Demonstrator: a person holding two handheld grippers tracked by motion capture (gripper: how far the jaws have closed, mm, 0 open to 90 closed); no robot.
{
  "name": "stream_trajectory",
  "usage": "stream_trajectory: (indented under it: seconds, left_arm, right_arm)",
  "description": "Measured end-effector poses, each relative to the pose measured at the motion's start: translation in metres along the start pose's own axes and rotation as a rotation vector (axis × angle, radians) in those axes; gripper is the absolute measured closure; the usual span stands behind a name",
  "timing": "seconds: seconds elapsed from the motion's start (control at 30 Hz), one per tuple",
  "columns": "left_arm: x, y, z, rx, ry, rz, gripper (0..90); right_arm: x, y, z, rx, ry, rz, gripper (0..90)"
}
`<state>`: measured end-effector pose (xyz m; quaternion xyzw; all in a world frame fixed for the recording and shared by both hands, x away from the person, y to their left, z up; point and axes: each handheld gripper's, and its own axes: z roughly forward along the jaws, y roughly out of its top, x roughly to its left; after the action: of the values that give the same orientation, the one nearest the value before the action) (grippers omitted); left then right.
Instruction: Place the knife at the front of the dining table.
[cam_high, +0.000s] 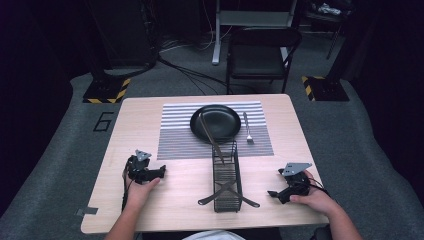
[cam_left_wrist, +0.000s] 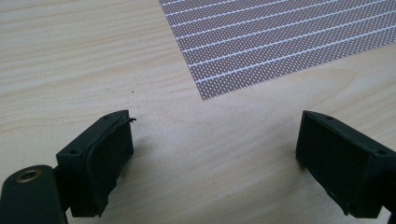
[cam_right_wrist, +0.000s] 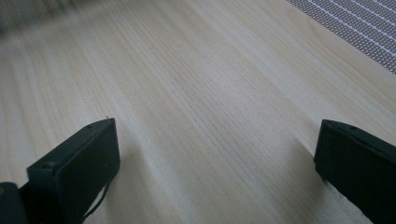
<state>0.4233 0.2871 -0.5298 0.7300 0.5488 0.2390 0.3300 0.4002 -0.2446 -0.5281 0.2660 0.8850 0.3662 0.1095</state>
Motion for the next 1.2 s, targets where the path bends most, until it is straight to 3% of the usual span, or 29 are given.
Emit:
stream_trajectory:
  seconds: [0.4, 0.7, 0.87, 1.2]
  left_arm:
    - [0.000, 0.000, 0.000, -0.001, 0.001, -0.001, 11.2]
    - [0.002, 0.000, -0.001, -0.008, 0.003, -0.001, 16.7]
    - [0.002, 0.000, -0.004, -0.014, 0.009, -0.018, 27.7]
    - [-0.001, 0.007, -0.015, -0.017, -0.022, -0.033, 39.7]
  right_arm:
    - [0.000, 0.000, 0.000, 0.000, 0.000, 0.000, 0.0]
    - [0.000, 0.000, 0.000, 0.000, 0.000, 0.000, 0.0]
    - [0.000, 0.000, 0.000, 0.000, 0.001, 0.000, 0.0]
    - [0.000, 0.000, 0.000, 0.000, 0.000, 0.000, 0.0]
